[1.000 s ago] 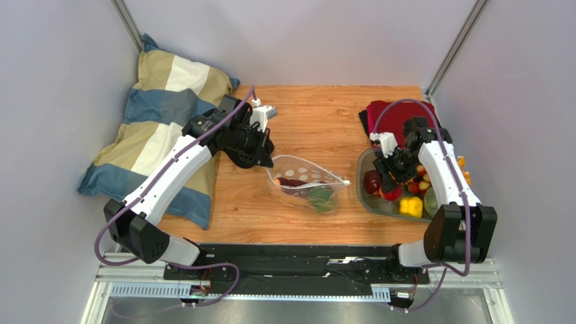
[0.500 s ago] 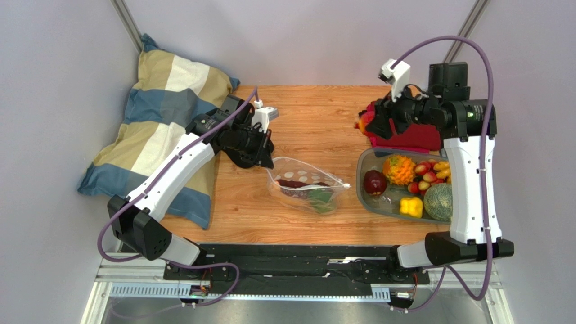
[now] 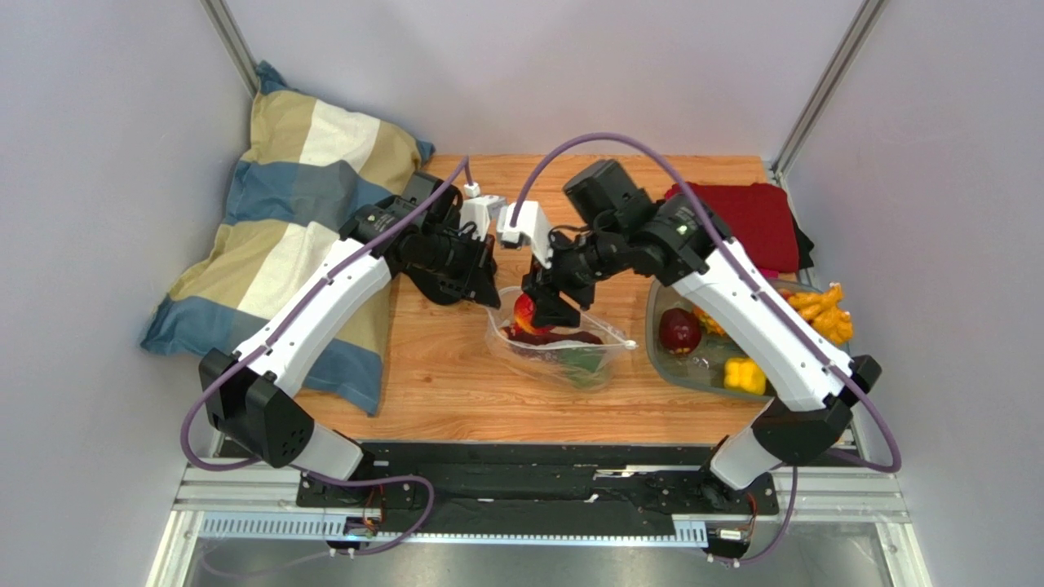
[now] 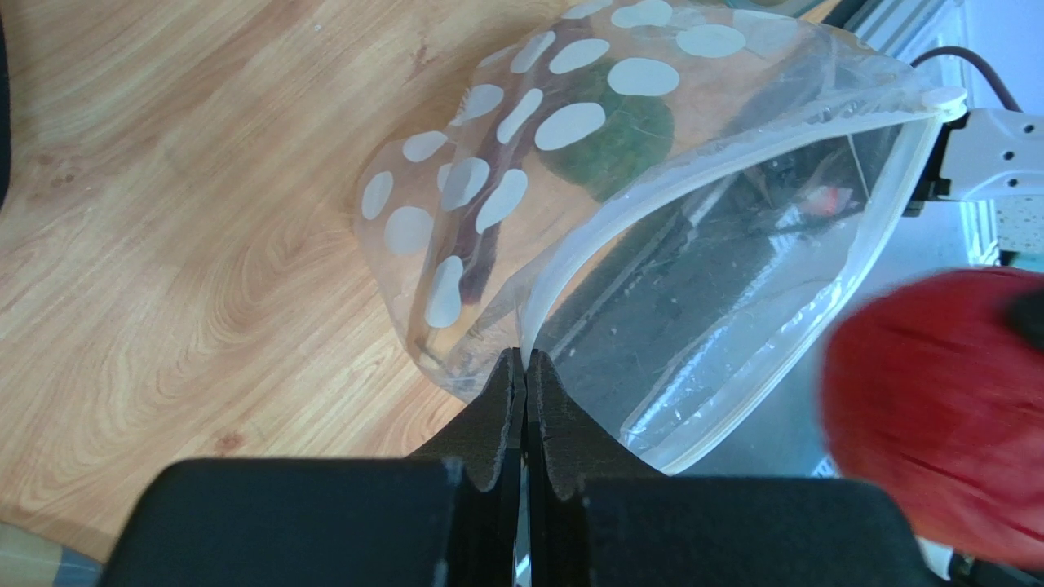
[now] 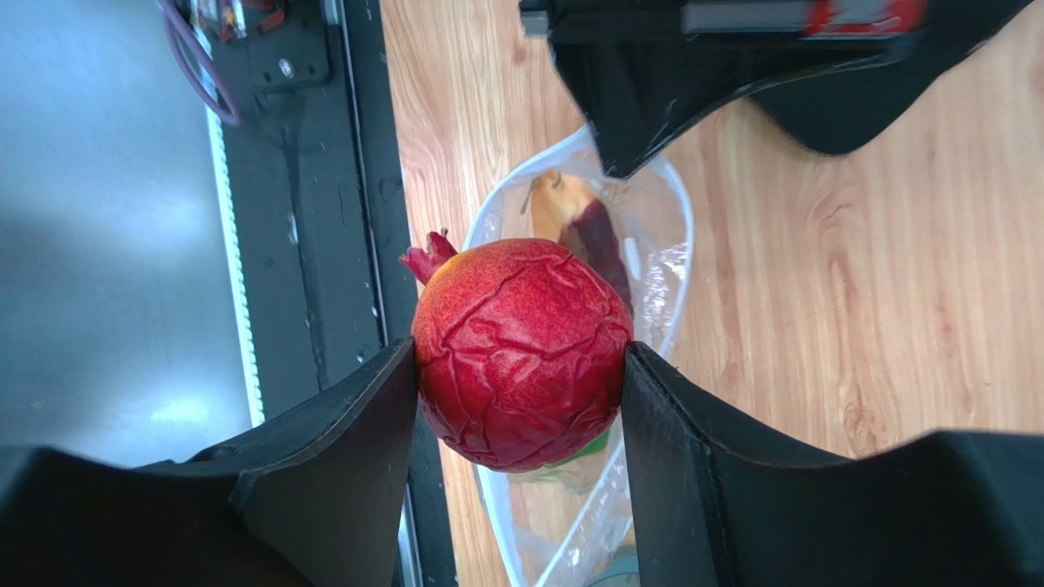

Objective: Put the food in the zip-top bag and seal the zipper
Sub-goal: Place the fake fruit in the zipper food storage bag, then pick up the fake vegetable from the bin.

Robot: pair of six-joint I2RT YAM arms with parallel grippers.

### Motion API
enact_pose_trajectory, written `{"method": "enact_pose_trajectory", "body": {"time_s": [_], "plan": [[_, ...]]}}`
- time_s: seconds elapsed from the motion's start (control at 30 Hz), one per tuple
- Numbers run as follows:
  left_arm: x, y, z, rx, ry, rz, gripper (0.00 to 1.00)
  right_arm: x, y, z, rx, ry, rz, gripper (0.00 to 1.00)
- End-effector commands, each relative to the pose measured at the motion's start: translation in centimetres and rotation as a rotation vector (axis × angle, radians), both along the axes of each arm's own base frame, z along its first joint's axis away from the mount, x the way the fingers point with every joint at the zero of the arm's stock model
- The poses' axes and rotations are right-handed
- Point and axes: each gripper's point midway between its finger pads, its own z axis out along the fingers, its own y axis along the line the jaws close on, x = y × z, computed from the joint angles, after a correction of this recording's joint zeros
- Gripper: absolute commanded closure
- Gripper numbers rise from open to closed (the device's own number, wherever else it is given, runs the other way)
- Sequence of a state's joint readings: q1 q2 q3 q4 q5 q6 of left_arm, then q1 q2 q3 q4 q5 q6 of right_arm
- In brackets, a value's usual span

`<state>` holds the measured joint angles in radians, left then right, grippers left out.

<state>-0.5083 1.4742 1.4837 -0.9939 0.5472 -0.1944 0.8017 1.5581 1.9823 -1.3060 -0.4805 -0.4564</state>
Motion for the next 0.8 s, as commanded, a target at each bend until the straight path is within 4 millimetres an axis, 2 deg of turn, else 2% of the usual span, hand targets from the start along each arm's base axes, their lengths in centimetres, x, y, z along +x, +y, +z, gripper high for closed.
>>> {"method": "enact_pose_trajectory", "body": {"time_s": [0.0, 0.07, 0.1, 0.2, 0.3, 0.4, 0.43, 0.5, 0.53, 0.6, 0.63, 0.7, 0.73, 0.77], "plan": [[0.1, -0.3, 2.0, -0.066, -0.037, -0.024, 1.00, 2.0, 0.7, -2.8, -0.075, -0.076, -0.036, 0.56], [0.0, -0.1, 2.2, -0.069, -0.041, -0.019, 1.00, 2.1, 0.8, -4.4, -0.117, -0.079, -0.028, 0.46], [0.0, 0.0, 2.1, -0.066, -0.039, -0.017, 1.00, 2.1, 0.9, -4.8, -0.129, -0.075, -0.025, 0.27], [-0.3, 0.3, 2.1, -0.068, -0.042, -0.012, 1.00, 2.2, 0.6, -3.8, -0.116, -0.098, -0.042, 0.00], [-0.3, 0.4, 2.0, -0.064, -0.047, -0.010, 1.00, 2.7, -0.2, -1.9, -0.077, -0.125, -0.089, 0.00], [-0.1, 0.5, 2.1, -0.063, -0.056, -0.010, 1.00, 3.8, -2.6, -0.2, -0.046, -0.139, -0.165, 0.00], [-0.1, 0.5, 2.1, -0.062, -0.059, -0.009, 1.00, 4.8, -4.4, -0.1, -0.057, -0.137, -0.216, 0.00], [0.0, 0.6, 2.1, -0.057, -0.064, -0.008, 1.00, 5.1, -7.2, 0.1, -0.069, -0.153, -0.251, 0.00], [0.0, 0.6, 2.1, -0.057, -0.063, -0.008, 1.00, 6.0, -10.1, -0.3, -0.093, -0.126, -0.326, 0.00], [0.1, 0.6, 2.1, -0.057, -0.067, -0.009, 1.00, 6.2, -13.3, -0.6, -0.115, -0.116, -0.358, 0.00], [0.2, 0.6, 2.1, -0.056, -0.065, -0.009, 1.00, 6.6, -16.7, -1.8, -0.163, -0.069, -0.441, 0.00], [0.3, 0.6, 2.1, -0.054, -0.067, -0.013, 1.00, 6.5, -20.2, -2.4, -0.200, -0.065, -0.482, 0.00], [0.4, 0.6, 1.9, -0.050, -0.062, -0.015, 1.00, 6.7, -23.7, -3.3, -0.256, -0.062, -0.532, 0.00], [0.4, 0.6, 1.9, -0.049, -0.061, -0.014, 1.00, 6.6, -25.3, -3.6, -0.284, -0.063, -0.543, 0.00]]}}
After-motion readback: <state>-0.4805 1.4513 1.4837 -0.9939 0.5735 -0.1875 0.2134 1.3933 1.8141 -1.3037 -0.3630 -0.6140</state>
